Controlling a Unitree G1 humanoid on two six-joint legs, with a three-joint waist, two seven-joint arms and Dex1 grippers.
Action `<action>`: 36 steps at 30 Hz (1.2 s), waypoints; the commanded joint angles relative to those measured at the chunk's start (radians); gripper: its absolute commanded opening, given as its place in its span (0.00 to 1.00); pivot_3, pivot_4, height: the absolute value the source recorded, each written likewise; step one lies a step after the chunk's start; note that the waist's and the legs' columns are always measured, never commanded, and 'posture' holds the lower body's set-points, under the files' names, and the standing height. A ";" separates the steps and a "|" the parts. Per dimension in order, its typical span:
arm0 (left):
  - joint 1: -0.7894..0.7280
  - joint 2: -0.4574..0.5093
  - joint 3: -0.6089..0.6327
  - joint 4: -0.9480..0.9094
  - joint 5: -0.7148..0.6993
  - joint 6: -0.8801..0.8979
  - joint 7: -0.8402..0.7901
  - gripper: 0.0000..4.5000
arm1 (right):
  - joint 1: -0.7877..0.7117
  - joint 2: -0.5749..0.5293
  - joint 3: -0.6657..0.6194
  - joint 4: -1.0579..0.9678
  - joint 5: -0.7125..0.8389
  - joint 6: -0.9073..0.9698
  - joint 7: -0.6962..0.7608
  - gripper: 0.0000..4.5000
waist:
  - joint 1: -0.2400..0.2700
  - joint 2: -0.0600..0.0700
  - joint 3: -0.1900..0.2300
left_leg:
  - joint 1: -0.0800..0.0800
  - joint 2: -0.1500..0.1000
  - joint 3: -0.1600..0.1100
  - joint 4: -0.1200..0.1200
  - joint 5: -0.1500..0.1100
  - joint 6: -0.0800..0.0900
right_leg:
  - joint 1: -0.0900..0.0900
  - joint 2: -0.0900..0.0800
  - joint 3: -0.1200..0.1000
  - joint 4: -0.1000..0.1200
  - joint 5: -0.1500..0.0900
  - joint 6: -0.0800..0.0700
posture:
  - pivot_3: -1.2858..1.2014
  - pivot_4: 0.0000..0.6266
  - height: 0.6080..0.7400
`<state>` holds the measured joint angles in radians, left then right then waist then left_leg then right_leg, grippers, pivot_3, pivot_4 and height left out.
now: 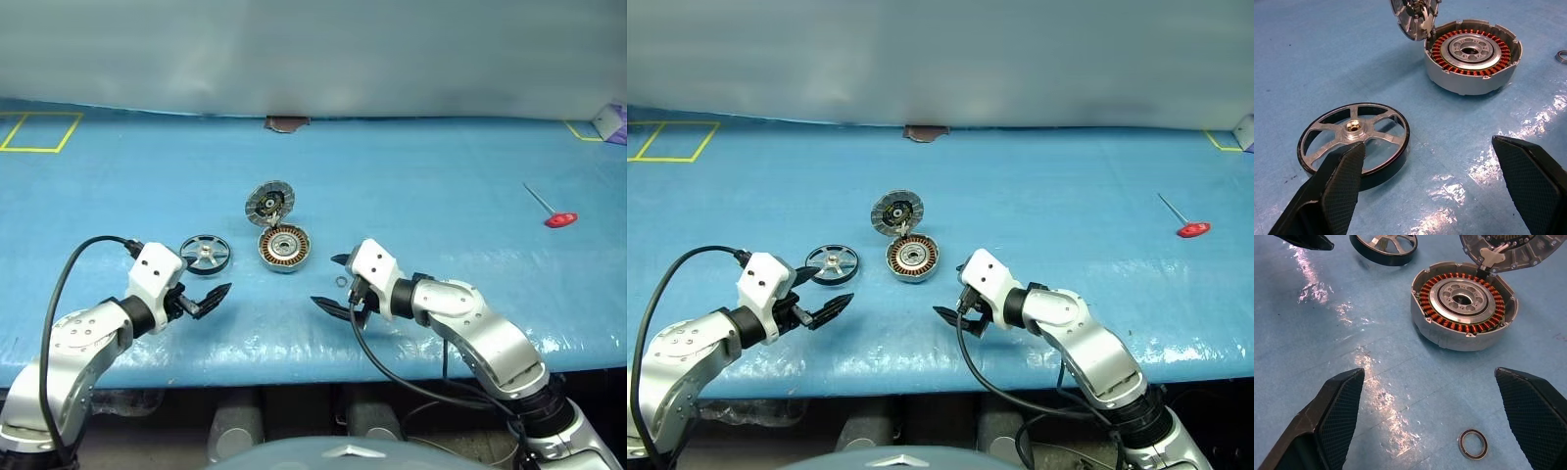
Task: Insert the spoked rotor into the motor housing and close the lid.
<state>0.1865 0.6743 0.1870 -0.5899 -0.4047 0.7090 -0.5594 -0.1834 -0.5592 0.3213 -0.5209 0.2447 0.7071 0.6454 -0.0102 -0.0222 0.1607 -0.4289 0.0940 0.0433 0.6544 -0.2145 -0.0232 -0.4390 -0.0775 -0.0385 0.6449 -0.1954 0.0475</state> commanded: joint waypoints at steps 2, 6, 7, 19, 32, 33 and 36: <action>0.000 -0.006 0.021 -0.014 0.000 -0.020 0.004 1.00 | -0.165 -0.086 0.102 0.012 -0.071 -0.001 0.113 1.00 | -0.003 0.000 0.000 | 0.000 0.000 0.000 0.001 0.000 0.000 | 0.000 0.000 0.000 0.000 0.000 0.000 | 0.52 0.24 1.00; 0.000 -0.011 0.019 -0.011 0.002 -0.022 0.007 1.00 | -0.373 -0.103 0.208 0.100 -0.127 -0.015 0.232 1.00 | -0.003 0.000 0.000 | 0.001 0.001 -0.001 0.002 0.000 0.000 | 0.000 0.002 0.000 0.001 0.001 -0.002 | 0.52 0.24 1.00; 0.002 -0.013 0.017 -0.012 0.003 -0.023 0.008 1.00 | -0.420 -0.096 0.230 0.129 -0.140 -0.018 0.255 1.00 | -0.003 0.000 0.000 | 0.001 0.002 -0.001 0.002 0.000 0.000 | 0.000 0.002 0.000 0.001 0.002 -0.002 | 0.52 0.24 1.00; 0.070 -0.026 0.050 -0.053 -0.004 -0.034 0.015 1.00 | -0.745 0.102 0.442 0.552 -0.317 -0.202 0.455 1.00 | -0.001 0.001 0.000 | -0.001 0.002 -0.001 0.001 0.000 0.000 | -0.002 0.002 0.000 0.001 0.003 -0.004 | 0.52 0.24 1.00; 0.103 -0.043 0.060 -0.081 -0.002 -0.037 0.027 1.00 | -0.788 0.221 0.421 0.784 -0.396 -0.312 0.507 1.00 | -0.003 0.001 0.001 | -0.001 0.002 -0.001 0.001 0.000 -0.001 | -0.002 0.003 0.000 0.001 0.003 -0.004 | 0.52 0.24 1.00; 0.104 -0.044 0.059 -0.081 -0.002 -0.038 0.027 1.00 | -0.789 0.226 0.418 0.797 -0.401 -0.317 0.508 1.00 | -0.003 0.001 0.001 | -0.001 0.002 -0.001 0.001 0.000 -0.001 | -0.002 0.003 0.000 0.001 0.003 -0.004 | 0.52 0.24 1.00; 0.106 -0.047 0.058 -0.081 -0.002 -0.040 0.029 1.00 | -0.792 0.232 0.420 0.836 -0.423 -0.333 0.510 1.00 | -0.003 0.001 0.000 | -0.001 0.002 0.000 0.001 0.000 -0.001 | -0.002 0.003 0.000 0.001 0.003 -0.004 | 0.52 0.24 1.00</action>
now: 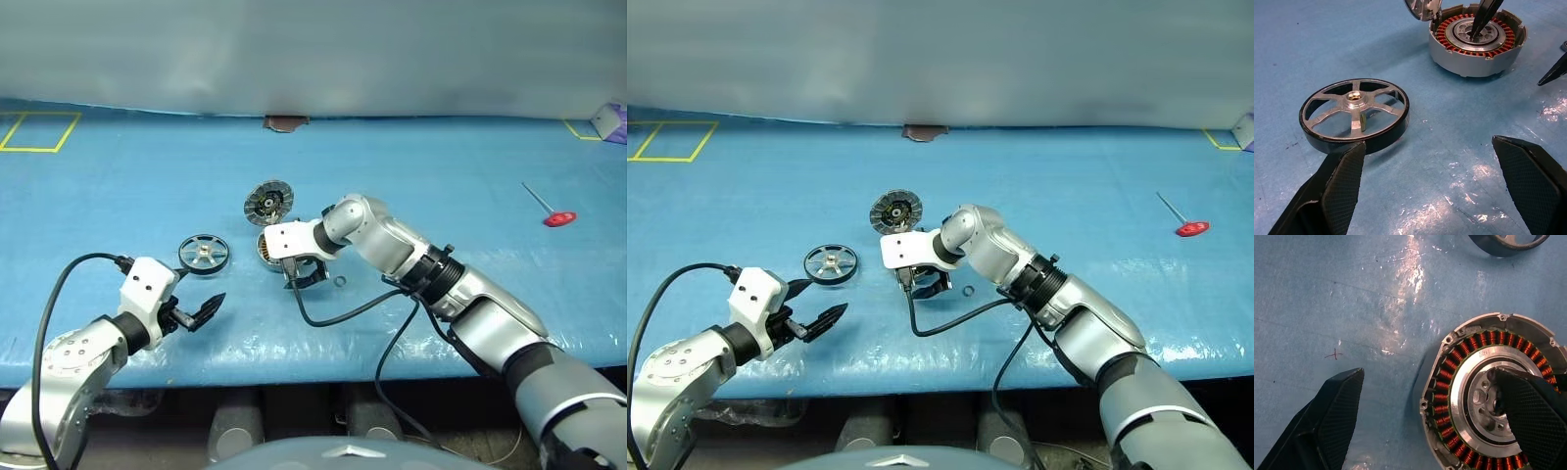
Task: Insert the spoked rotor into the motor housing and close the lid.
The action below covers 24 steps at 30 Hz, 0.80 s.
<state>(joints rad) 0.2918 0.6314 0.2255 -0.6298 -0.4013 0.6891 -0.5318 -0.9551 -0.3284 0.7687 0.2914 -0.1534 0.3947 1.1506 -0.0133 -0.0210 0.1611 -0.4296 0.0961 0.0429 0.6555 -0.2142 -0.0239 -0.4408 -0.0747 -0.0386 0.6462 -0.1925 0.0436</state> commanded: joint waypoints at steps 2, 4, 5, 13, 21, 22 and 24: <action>0.003 -0.005 0.020 -0.042 -0.006 -0.021 0.003 1.00 | -0.021 0.007 -0.042 0.038 -0.029 -0.027 -0.005 1.00 | 0.002 0.000 0.000 | 0.000 0.000 0.000 0.000 0.000 0.000 | 0.000 0.000 0.000 0.000 0.000 0.000 | 0.52 0.24 1.00; 0.003 -0.005 0.021 -0.041 -0.007 -0.022 0.004 1.00 | -0.023 0.009 -0.057 0.044 -0.030 -0.031 -0.005 1.00 | 0.002 0.000 0.000 | 0.000 0.000 0.000 0.000 0.000 0.000 | 0.000 0.000 0.000 0.000 0.000 0.000 | 0.52 0.24 1.00; 0.004 -0.005 0.022 -0.040 -0.007 -0.022 0.004 1.00 | -0.023 0.006 -0.063 0.040 -0.031 -0.032 0.002 1.00 | 0.002 0.000 0.000 | 0.000 0.000 0.000 0.000 0.000 0.000 | 0.000 0.000 0.000 0.000 0.000 0.000 | 0.52 0.24 1.00; -0.007 -0.003 0.015 -0.025 -0.006 -0.027 -0.001 1.00 | -0.005 -0.016 -0.100 -0.021 -0.022 -0.028 0.049 1.00 | 0.001 0.000 0.000 | 0.000 0.000 0.000 0.000 0.000 0.000 | -0.001 0.000 0.000 0.000 0.000 0.000 | 0.52 0.24 1.00; -0.022 -0.002 0.004 -0.014 -0.004 -0.029 -0.008 1.00 | 0.018 -0.011 -0.096 -0.028 -0.033 -0.017 0.052 1.00 | -0.001 0.000 0.000 | 0.000 0.000 0.000 0.000 0.000 0.000 | -0.001 0.000 0.000 0.000 0.000 0.000 | 0.52 0.24 1.00; -0.022 -0.002 0.004 -0.014 -0.004 -0.029 -0.008 1.00 | 0.023 -0.006 -0.093 -0.023 -0.035 -0.016 0.050 1.00 | 0.000 0.000 0.000 | 0.000 0.000 0.000 0.000 0.000 0.000 | -0.001 0.000 0.000 0.000 0.000 0.000 | 0.52 0.24 1.00; -0.020 -0.003 0.006 -0.015 -0.004 -0.030 -0.009 1.00 | 0.030 0.007 -0.091 -0.009 -0.039 -0.016 0.043 1.00 | -0.001 0.000 0.000 | 0.000 0.000 0.000 0.000 0.000 0.000 | -0.001 0.000 0.000 0.000 0.000 0.000 | 0.52 0.24 1.00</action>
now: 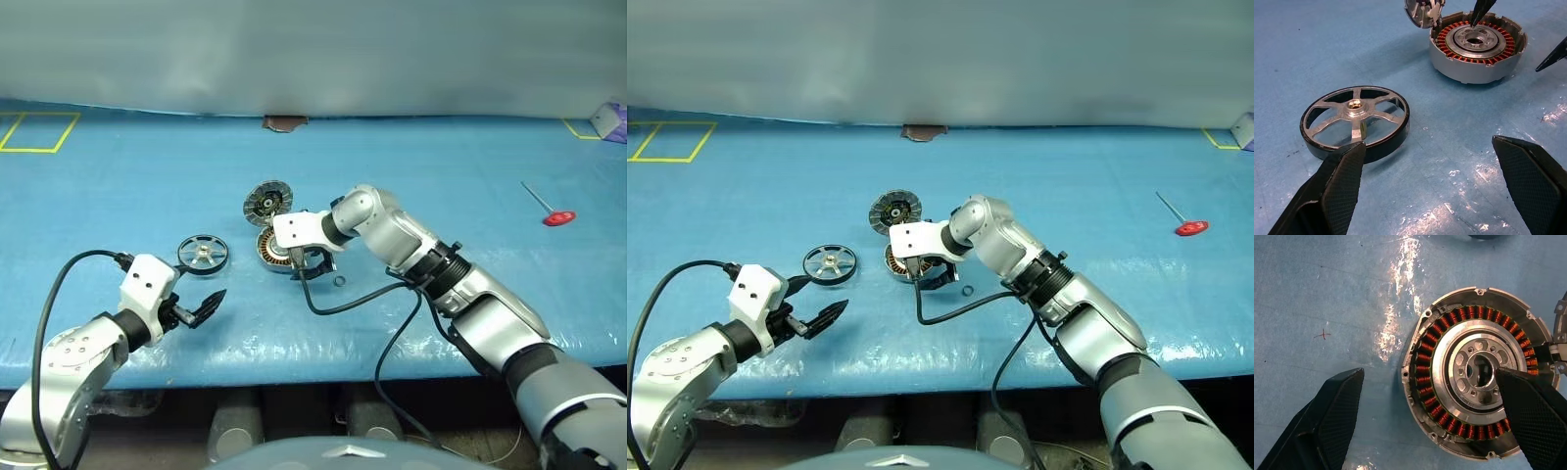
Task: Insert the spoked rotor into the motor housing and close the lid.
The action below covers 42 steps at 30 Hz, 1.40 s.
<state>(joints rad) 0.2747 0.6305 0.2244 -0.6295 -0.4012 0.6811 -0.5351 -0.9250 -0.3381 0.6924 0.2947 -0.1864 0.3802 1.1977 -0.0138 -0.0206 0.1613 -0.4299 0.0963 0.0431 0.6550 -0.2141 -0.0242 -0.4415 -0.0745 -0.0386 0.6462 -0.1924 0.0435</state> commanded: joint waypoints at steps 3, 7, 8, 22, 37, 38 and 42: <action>0.003 -0.003 0.010 -0.017 -0.003 -0.023 -0.006 1.00 | 0.001 0.031 -0.016 0.009 -0.015 -0.008 -0.014 1.00 | -0.003 0.000 0.000 | 0.000 0.000 0.000 0.000 0.000 0.000 | 0.000 0.000 0.000 0.000 0.000 0.000 | 0.52 0.24 1.00; 0.011 -0.006 0.012 -0.021 -0.003 -0.024 -0.004 1.00 | -0.006 0.044 -0.024 0.037 -0.030 -0.015 -0.040 0.91 | -0.003 0.000 0.000 | 0.000 0.000 0.000 0.000 0.000 0.000 | 0.000 0.000 0.000 0.000 0.000 0.000 | 0.52 0.24 1.00; 0.012 -0.007 0.012 -0.021 -0.003 -0.025 -0.003 1.00 | -0.007 0.046 -0.025 0.039 -0.030 -0.014 -0.039 0.87 | -0.003 0.000 0.000 | 0.000 0.000 0.000 0.000 0.000 0.000 | 0.000 0.000 0.000 0.000 0.000 0.000 | 0.52 0.24 1.00; 0.011 -0.011 0.007 -0.014 -0.004 -0.027 0.003 1.00 | 0.048 0.042 -0.029 -0.097 -0.012 0.052 0.009 0.44 | -0.001 0.000 0.000 | 0.000 0.000 0.000 -0.001 0.000 0.000 | 0.000 0.000 0.000 0.000 0.000 0.000 | 0.52 0.24 1.00; 0.009 -0.014 0.000 -0.003 -0.003 -0.024 -0.001 1.00 | 0.175 0.028 0.023 -0.324 -0.027 0.224 0.000 0.44 | -0.003 0.000 0.000 | 0.001 0.001 0.000 -0.002 0.000 -0.001 | -0.001 0.000 0.000 0.000 -0.001 0.000 | 0.52 0.24 1.00; 0.007 -0.014 -0.001 -0.002 -0.003 -0.024 -0.001 1.00 | 0.179 0.026 0.023 -0.331 -0.027 0.232 -0.002 0.44 | -0.003 0.000 0.000 | 0.001 0.001 0.000 -0.002 0.000 -0.001 | -0.001 0.000 0.000 0.000 -0.001 0.000 | 0.52 0.24 1.00; 0.001 -0.012 -0.005 0.005 -0.002 -0.024 -0.005 1.00 | 0.197 0.018 0.027 -0.375 -0.022 0.267 -0.003 0.44 | -0.001 0.000 0.000 | 0.001 0.001 0.000 -0.002 0.000 -0.001 | -0.001 0.000 0.000 0.000 -0.001 0.000 | 0.52 0.24 1.00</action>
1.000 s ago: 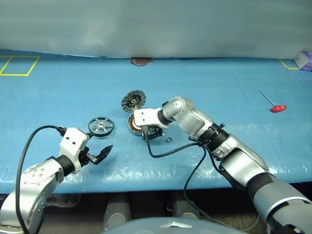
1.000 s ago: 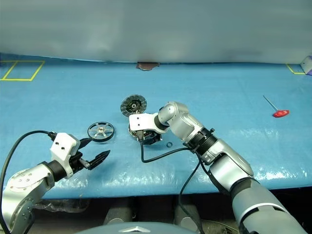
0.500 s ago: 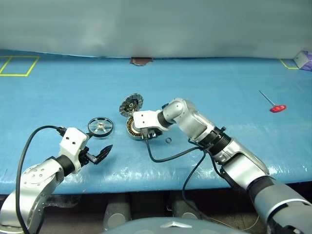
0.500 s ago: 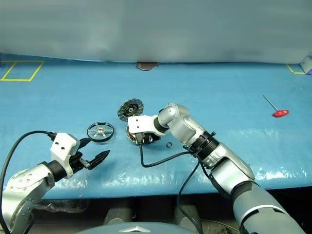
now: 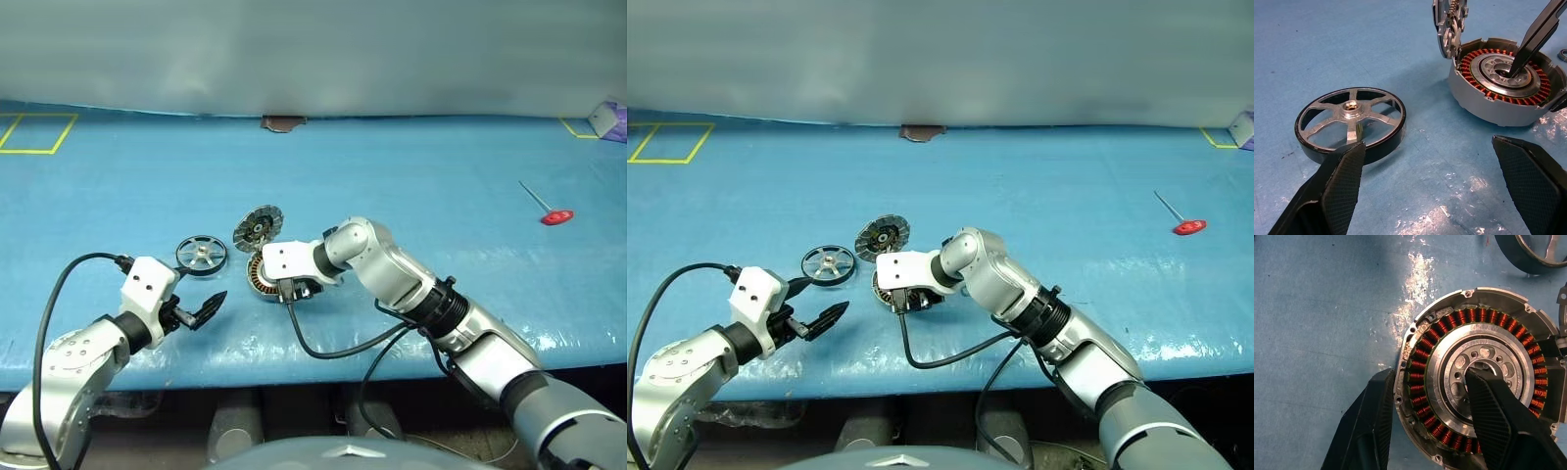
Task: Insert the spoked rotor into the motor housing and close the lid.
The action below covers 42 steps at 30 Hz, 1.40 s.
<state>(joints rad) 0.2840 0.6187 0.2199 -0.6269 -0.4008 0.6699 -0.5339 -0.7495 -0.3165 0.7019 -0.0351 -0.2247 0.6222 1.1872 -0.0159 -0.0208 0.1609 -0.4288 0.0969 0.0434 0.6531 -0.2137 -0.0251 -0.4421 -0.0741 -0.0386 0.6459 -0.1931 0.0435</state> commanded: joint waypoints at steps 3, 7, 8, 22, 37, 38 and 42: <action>-0.014 -0.001 -0.006 0.007 -0.002 -0.013 -0.009 1.00 | 0.035 -0.010 0.030 -0.063 0.009 0.045 -0.003 0.44 | 0.001 0.000 0.000 | 0.000 0.000 0.000 0.000 0.000 0.000 | 0.000 0.000 0.000 0.000 0.000 0.000 | 0.52 0.24 1.00; -0.018 -0.001 -0.011 0.010 -0.001 -0.013 -0.011 1.00 | 0.042 -0.009 0.040 -0.060 0.000 0.063 -0.026 0.51 | 0.001 -0.001 -0.001 | 0.001 0.000 0.000 0.000 0.000 0.000 | 0.001 0.000 0.000 0.000 0.000 0.000 | 0.52 0.24 1.00; -0.018 -0.001 -0.011 0.009 -0.001 -0.013 -0.011 1.00 | 0.042 -0.010 0.041 -0.060 0.000 0.067 -0.030 0.59 | 0.001 -0.001 -0.001 | 0.001 0.000 0.000 0.000 0.000 0.000 | 0.001 0.000 0.000 0.000 0.000 0.000 | 0.52 0.24 1.00; -0.021 0.005 -0.011 0.016 -0.004 -0.010 -0.022 1.00 | -0.006 -0.047 -0.029 -0.204 0.074 0.103 -0.047 0.92 | 0.003 -0.001 -0.001 | 0.000 0.000 0.000 0.000 0.000 0.000 | 0.000 0.000 0.000 0.000 0.000 0.000 | 0.52 0.24 1.00; -0.002 0.007 0.000 -0.004 0.007 -0.024 -0.024 1.00 | 0.396 0.110 -0.574 -0.412 0.236 0.161 -0.513 0.92 | 0.007 -0.003 -0.002 | -0.002 0.000 0.000 -0.001 0.000 -0.001 | -0.001 0.000 0.000 -0.002 0.000 0.000 | 0.52 0.24 1.00; 0.001 0.009 -0.002 -0.006 0.012 -0.034 -0.027 1.00 | 0.448 0.131 -0.607 -0.446 0.250 0.168 -0.548 0.92 | 0.006 -0.003 -0.002 | -0.001 0.000 0.000 -0.002 0.000 -0.001 | -0.001 0.000 0.000 -0.001 0.000 0.000 | 0.52 0.24 1.00; 0.000 0.014 -0.008 -0.001 0.020 -0.058 -0.037 1.00 | 0.605 0.141 -0.632 -0.510 0.265 0.120 -0.623 0.92 | 0.003 -0.003 -0.002 | -0.001 0.000 0.000 -0.002 0.000 -0.001 | -0.001 0.000 0.000 -0.001 0.000 0.000 | 0.52 0.24 1.00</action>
<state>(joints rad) 0.2912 0.6238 0.2055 -0.6001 -0.3909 0.6422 -0.5663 -0.1630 -0.1778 0.0793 -0.4882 0.0242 0.7798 0.5921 -0.0129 -0.0233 0.1589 -0.4293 0.0970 0.0436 0.6509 -0.2139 -0.0263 -0.4434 -0.0742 -0.0383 0.6445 -0.1934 0.0434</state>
